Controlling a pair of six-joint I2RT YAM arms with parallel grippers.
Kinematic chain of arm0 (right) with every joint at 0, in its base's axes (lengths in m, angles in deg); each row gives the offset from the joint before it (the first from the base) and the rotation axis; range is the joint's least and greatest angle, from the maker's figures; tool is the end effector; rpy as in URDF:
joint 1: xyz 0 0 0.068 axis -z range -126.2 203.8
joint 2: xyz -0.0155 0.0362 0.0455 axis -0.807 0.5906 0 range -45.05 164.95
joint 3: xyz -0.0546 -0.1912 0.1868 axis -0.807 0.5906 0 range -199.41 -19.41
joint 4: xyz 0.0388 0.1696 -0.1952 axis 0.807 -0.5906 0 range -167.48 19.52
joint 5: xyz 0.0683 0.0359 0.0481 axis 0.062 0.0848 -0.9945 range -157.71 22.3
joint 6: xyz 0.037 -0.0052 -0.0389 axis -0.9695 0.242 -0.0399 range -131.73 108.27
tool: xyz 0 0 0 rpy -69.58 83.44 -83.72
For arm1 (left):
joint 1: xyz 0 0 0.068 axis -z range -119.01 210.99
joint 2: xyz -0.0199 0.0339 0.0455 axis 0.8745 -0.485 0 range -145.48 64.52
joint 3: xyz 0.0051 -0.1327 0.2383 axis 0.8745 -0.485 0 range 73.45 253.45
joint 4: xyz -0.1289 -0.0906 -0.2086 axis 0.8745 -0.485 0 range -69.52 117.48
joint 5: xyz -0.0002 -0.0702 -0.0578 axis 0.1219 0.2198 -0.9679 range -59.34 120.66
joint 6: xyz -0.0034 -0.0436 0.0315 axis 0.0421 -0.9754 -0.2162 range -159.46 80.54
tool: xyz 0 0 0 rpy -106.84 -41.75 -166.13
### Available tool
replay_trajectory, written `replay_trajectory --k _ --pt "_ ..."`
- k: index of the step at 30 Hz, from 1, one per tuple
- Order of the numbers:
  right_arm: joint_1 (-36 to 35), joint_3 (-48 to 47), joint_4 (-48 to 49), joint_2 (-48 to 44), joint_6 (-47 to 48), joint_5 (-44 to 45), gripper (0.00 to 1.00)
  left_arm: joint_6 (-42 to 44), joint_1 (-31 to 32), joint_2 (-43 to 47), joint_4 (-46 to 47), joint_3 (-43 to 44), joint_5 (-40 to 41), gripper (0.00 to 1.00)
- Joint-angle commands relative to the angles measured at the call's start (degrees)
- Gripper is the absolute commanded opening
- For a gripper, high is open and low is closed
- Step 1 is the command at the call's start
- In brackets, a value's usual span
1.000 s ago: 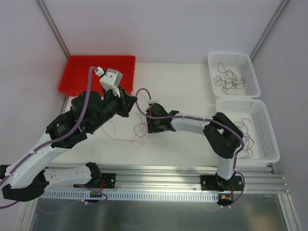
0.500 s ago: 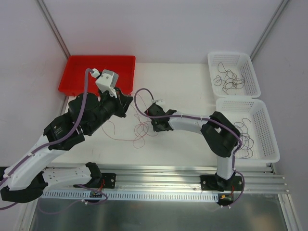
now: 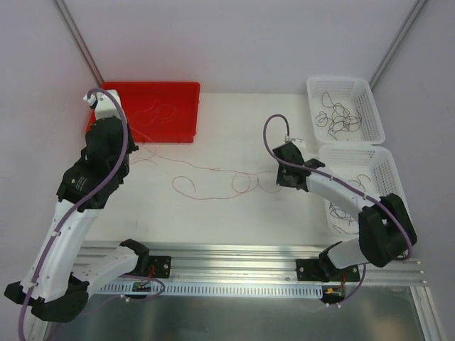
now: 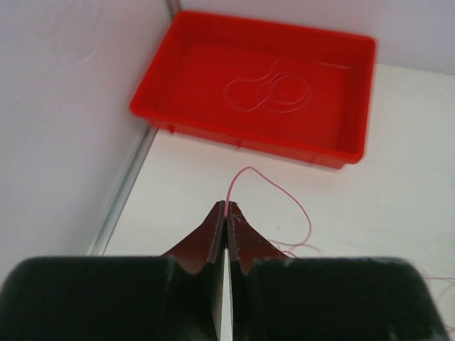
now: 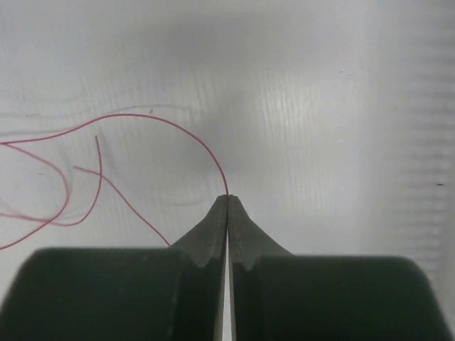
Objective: Untangle the cables
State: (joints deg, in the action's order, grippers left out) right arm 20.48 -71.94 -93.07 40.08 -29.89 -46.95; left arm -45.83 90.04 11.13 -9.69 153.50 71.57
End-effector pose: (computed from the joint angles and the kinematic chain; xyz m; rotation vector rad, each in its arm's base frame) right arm 0.2556 0.1529 0.2071 -0.1833 2.4404 -0.0703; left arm 0.1457 -0.0544 0.4706 -0.1757 1.7028 0.1672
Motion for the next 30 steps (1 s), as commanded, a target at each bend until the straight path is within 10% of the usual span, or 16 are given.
replay_trajectory --k 1,15,30 --pt "1.8 0.9 -2.7 -7.2 4.2 0.3 0.01 -1.8 -8.7 -1.9 -3.1 -3.7 -5.6 0.00" --pt "14.0 -8.2 -11.6 -31.9 13.7 -9.7 0.01 -14.9 -44.2 -6.6 3.1 -20.6 -14.8 0.00" --pt "25.5 -15.8 -14.0 -38.1 14.5 -22.9 0.01 -26.1 -57.9 -5.1 12.0 -32.4 -31.6 0.00"
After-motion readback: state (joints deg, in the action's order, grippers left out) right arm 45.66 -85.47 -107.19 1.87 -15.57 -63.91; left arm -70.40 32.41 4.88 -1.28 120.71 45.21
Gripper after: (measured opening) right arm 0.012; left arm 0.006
